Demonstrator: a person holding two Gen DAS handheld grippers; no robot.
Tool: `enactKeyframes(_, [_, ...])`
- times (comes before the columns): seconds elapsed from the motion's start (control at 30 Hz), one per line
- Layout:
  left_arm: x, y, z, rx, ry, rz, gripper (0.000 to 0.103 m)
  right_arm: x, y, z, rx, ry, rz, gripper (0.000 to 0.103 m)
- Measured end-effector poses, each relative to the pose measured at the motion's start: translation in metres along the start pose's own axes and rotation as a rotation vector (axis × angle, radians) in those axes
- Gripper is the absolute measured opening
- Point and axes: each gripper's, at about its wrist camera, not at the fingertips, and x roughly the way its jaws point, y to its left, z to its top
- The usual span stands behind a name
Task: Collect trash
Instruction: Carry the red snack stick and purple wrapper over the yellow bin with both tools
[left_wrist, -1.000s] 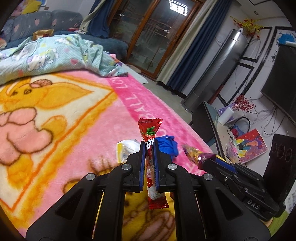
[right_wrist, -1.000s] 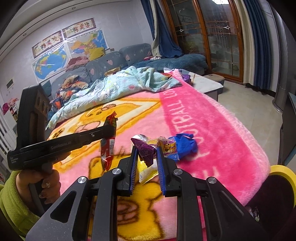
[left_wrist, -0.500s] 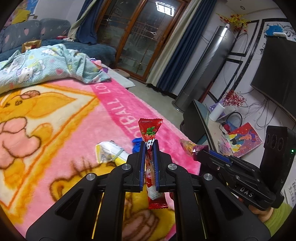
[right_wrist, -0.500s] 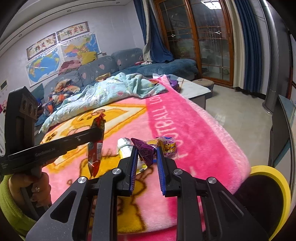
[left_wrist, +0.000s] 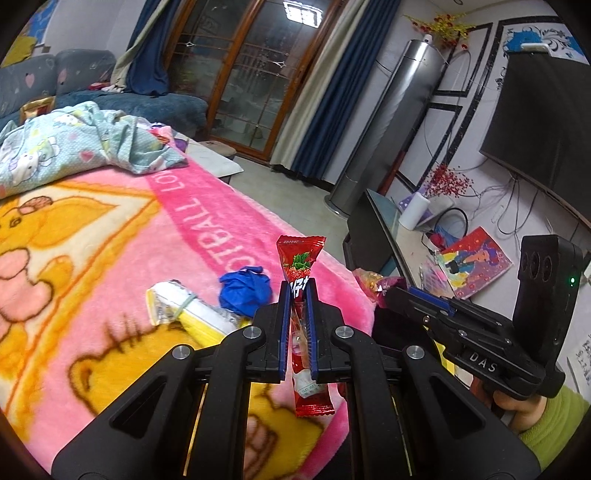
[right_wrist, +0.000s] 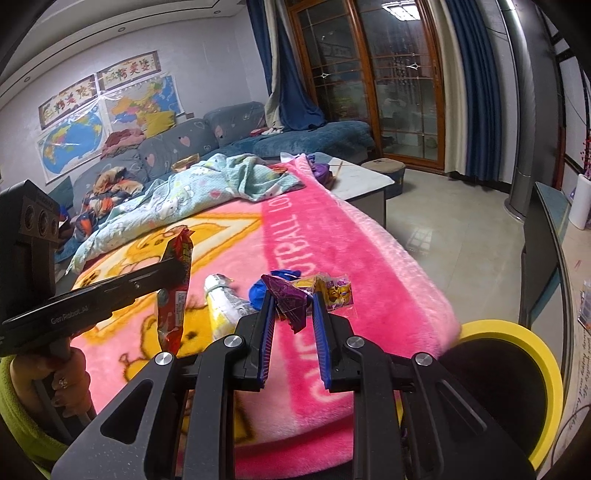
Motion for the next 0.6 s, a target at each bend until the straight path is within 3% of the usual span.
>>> enactKeyframes(0.6, [0.033, -0.067, -0.01, 0.123, 0.024, -0.08, 0.004, -0.036, -0.064, -0.016, 0.104, -0.032, -0.117, 0.02])
